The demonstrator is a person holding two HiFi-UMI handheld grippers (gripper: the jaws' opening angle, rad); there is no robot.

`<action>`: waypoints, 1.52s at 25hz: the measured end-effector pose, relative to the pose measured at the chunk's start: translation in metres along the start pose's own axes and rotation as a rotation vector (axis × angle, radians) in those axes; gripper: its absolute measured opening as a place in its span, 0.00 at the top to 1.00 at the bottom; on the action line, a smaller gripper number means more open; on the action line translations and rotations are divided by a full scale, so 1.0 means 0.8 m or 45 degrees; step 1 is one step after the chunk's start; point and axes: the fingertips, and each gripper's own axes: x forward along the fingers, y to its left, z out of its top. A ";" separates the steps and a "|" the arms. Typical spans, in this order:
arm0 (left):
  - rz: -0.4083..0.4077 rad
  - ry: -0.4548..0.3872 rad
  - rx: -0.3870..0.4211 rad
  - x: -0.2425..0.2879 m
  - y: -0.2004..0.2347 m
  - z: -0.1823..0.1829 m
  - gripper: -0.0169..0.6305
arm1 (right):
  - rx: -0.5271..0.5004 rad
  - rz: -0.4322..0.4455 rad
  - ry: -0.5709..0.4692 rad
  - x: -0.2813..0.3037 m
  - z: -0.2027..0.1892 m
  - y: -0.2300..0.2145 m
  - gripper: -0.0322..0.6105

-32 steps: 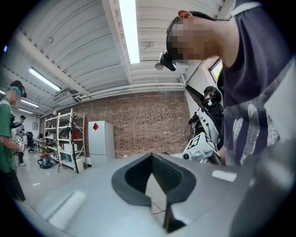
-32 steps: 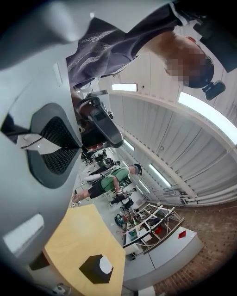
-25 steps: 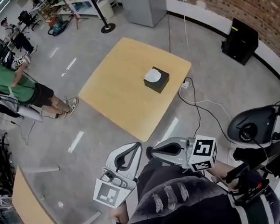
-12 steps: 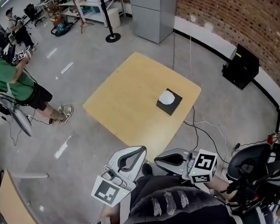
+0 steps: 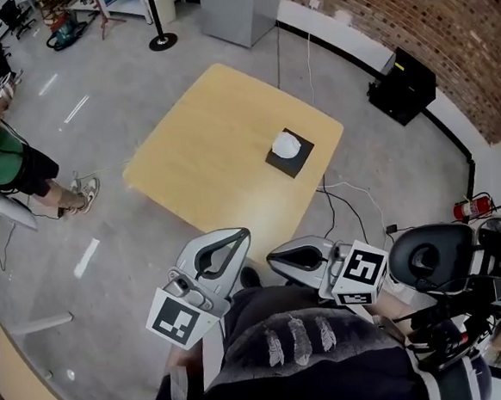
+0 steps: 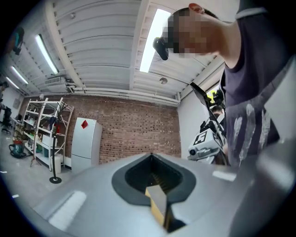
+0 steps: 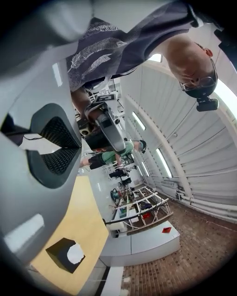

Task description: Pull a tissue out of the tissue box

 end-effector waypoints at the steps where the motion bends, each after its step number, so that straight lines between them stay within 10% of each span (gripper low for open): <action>1: -0.009 -0.004 -0.002 0.001 0.005 -0.005 0.97 | -0.008 -0.012 0.011 0.003 -0.003 -0.004 0.95; 19: -0.052 -0.021 -0.024 0.001 0.026 -0.006 0.97 | 0.096 -0.065 0.027 0.022 0.001 -0.015 0.95; 38: -0.062 0.171 0.013 0.129 0.035 -0.037 0.97 | 0.389 -0.221 -0.095 -0.046 -0.029 -0.149 0.95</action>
